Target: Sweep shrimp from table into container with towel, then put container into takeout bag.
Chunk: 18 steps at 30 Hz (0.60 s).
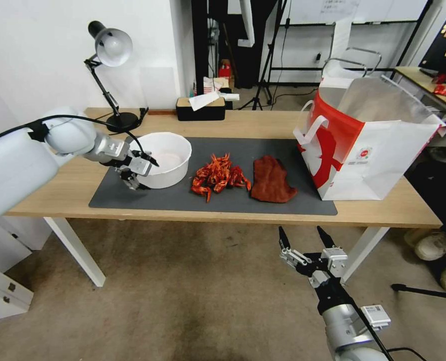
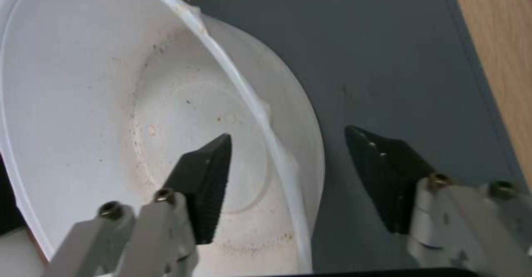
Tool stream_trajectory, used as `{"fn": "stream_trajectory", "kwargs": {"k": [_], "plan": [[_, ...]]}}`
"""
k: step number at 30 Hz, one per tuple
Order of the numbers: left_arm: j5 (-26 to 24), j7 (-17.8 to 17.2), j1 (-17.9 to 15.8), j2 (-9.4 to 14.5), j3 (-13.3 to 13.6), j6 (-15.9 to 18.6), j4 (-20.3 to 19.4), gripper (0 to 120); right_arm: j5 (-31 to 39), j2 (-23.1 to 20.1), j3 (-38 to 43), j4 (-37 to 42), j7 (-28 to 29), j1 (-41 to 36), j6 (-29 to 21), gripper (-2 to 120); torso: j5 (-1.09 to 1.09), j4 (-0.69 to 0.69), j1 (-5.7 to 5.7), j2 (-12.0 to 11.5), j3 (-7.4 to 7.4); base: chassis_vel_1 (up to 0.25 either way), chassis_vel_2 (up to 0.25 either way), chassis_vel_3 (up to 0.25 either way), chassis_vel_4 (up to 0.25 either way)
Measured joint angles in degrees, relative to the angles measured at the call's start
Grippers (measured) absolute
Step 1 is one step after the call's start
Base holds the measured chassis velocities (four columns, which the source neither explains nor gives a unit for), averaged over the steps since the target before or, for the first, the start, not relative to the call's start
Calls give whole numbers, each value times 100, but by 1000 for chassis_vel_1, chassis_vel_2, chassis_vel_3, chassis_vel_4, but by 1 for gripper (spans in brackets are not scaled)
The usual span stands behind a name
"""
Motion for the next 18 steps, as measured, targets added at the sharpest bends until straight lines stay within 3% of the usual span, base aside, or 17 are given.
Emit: {"fn": "stream_trajectory", "kwargs": {"k": [14,18], "plan": [[46,230,-44,-143,4,-122,189,1,11,59,-3,-44,222,29,16,100,0,0,0,0,0,0,0,0,0],[95,276,-8,-129,-28,-178,180,0,14,67,-4,-47,240,26,16,100,-1,0,0,1,0,0,0,0,0]]}}
